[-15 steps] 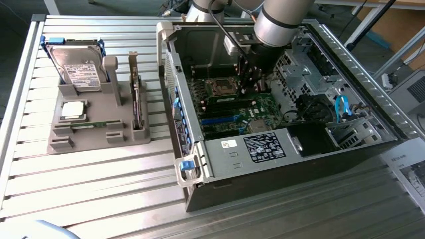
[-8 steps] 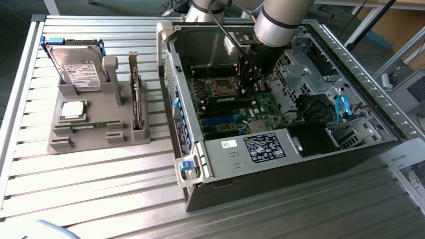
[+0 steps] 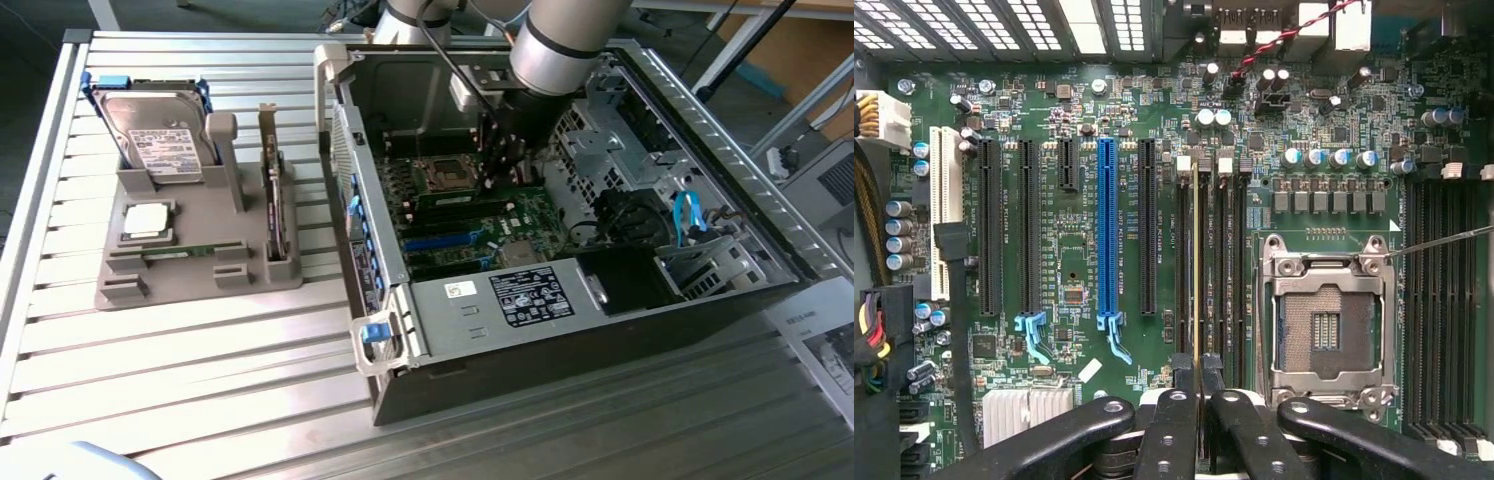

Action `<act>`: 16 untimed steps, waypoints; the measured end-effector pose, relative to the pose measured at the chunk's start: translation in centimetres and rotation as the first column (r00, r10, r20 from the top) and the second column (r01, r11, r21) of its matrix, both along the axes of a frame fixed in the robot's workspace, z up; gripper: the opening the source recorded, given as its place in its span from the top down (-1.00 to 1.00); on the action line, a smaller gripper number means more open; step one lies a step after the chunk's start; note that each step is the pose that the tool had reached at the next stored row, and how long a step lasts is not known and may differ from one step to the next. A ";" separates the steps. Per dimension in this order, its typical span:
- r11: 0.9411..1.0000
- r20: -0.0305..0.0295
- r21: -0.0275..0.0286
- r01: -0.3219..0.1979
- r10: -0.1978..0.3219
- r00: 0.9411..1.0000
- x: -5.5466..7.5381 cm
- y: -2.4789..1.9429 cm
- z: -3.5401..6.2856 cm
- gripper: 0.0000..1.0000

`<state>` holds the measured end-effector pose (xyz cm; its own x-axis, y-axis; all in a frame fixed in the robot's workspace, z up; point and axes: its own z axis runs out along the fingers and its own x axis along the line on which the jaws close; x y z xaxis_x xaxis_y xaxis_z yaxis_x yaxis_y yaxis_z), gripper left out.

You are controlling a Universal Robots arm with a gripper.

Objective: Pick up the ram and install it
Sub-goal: 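Insert the ram into the slot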

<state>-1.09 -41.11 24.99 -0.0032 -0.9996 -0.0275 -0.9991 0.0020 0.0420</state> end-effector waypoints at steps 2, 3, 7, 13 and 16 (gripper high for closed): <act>1.000 0.000 0.000 0.000 0.000 1.000 0.0 0.00 -0.04 0.76; 1.000 0.000 0.000 0.000 0.000 1.000 0.0 0.00 -0.08 0.76; 1.000 0.000 0.000 0.000 0.000 1.000 0.0 0.00 -0.20 0.76; 1.000 0.000 0.000 0.000 0.000 1.000 0.0 0.00 -0.43 0.76; 1.000 0.000 0.000 0.000 0.000 1.000 0.0 0.00 -0.54 0.76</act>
<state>-1.09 -41.11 24.45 -0.0033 -0.9996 -0.0276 -0.9991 0.0021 0.0419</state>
